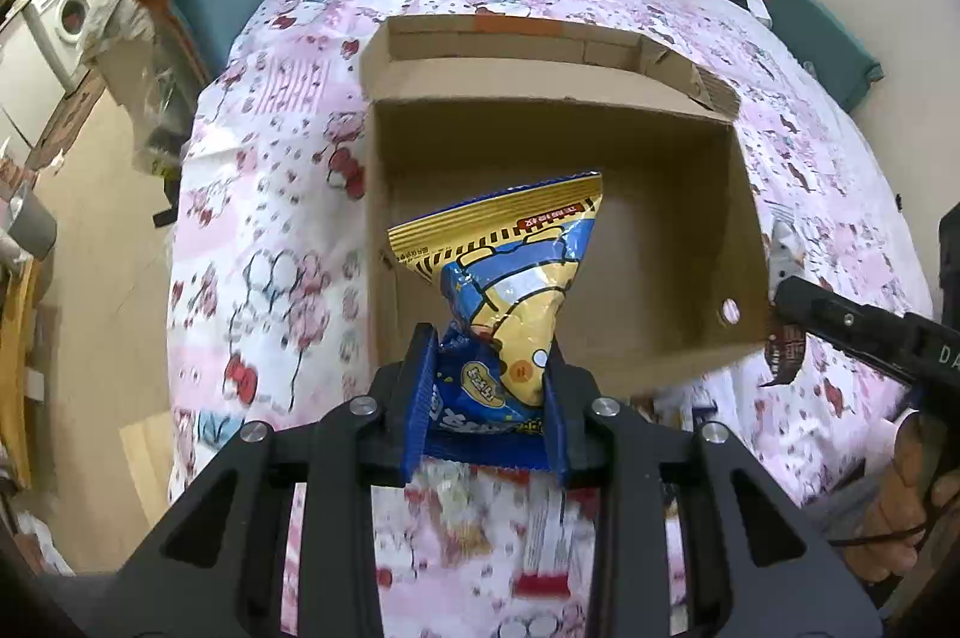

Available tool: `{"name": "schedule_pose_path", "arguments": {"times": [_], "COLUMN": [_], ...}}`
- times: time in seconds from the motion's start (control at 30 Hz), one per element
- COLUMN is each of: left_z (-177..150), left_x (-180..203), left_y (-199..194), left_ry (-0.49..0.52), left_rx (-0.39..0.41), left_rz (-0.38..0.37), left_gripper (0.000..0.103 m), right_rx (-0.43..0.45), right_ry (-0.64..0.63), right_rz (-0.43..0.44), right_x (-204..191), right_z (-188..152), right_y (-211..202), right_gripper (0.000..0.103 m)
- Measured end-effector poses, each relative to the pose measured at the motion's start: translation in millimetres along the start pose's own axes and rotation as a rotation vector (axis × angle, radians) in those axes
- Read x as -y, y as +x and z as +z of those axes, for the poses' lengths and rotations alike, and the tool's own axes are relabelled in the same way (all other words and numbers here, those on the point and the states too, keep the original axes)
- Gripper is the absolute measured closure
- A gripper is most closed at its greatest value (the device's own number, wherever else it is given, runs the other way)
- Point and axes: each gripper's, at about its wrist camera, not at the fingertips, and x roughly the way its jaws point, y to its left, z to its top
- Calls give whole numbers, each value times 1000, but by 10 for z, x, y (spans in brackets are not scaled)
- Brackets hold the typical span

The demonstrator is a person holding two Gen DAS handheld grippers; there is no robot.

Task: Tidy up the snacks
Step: 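Carry both snacks into the box and open both tools to drop them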

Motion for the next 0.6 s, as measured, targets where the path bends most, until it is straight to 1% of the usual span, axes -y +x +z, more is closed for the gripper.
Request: {"name": "schedule_pose_path", "arguments": {"times": [0.13, 0.23, 0.33, 0.4, 0.5, 0.6], "left_z": [104, 96, 93, 93, 77, 89], "left_x": [85, 116, 137, 156, 175, 148], "left_y": [227, 422, 561, 618, 672, 737], "left_ry": [22, 24, 42, 52, 74, 60], "left_rx": [7, -4, -7, -5, 12, -3], "left_rz": [21, 12, 32, 32, 63, 52], "left_gripper": [75, 75, 75, 75, 75, 74], "right_rx": [-19, -22, -43, -46, -43, -36], "right_ry": [-30, -35, -14, -4, 5, -4], "right_rz": [-68, -97, -136, -161, -177, -187], "right_x": [75, 170, 311, 364, 404, 400], "right_z": [150, 129, 66, 75, 95, 105], "right_y": [284, 423, 542, 586, 598, 588], "right_gripper": [85, 85, 85, 85, 85, 85]}}
